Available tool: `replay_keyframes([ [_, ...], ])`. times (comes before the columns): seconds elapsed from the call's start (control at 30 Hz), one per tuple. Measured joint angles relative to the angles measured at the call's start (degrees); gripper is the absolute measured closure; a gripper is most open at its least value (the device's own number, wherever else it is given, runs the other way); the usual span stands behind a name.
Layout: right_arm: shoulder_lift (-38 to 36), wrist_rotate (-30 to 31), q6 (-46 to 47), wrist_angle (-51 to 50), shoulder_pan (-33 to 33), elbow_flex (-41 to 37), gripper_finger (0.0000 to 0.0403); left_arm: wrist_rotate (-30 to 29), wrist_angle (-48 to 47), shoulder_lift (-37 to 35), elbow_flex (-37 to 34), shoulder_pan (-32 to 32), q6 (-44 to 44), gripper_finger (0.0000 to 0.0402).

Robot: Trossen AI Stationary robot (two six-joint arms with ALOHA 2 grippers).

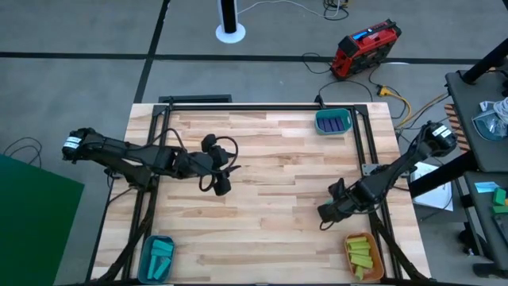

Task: Sort blocks
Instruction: Put the light blue block into the bottom blue bin

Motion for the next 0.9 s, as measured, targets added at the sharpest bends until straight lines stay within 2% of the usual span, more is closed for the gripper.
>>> replay_keyframes([
  [0.13, -0.52, -0.29, -6.95, 7.79, -1.48, 2.10, 0.0318, 5.76, 3.62, 0.00, 0.00, 0.02, 3.80, 0.0247],
  [0.3, -0.94, -2.52, -18.45, 23.77, -7.50, 4.23, 0.0318, 16.93, 13.79, 0.00, 0.00, 0.00, 12.12, 0.0247],
  [0.4, -0.89, -7.60, -25.97, 30.00, -13.58, 6.29, 0.0318, 21.98, 17.85, 0.00, 0.00, 0.00, 17.03, 0.0247],
  [0.63, -0.25, -20.35, -42.91, 38.03, -26.18, 12.65, 0.0318, 28.53, 19.26, 0.00, 0.00, -0.08, 24.51, 0.0247],
  [0.73, 0.70, -25.07, -46.88, 38.36, -29.18, 16.34, 0.0318, 31.03, 20.11, 0.00, 0.00, -0.45, 24.60, 0.0247],
  [0.9, 4.88, -32.87, -50.31, 38.11, -30.76, 23.60, 0.0318, 31.16, 21.18, 0.91, 0.00, -0.74, 24.39, 0.0247],
])
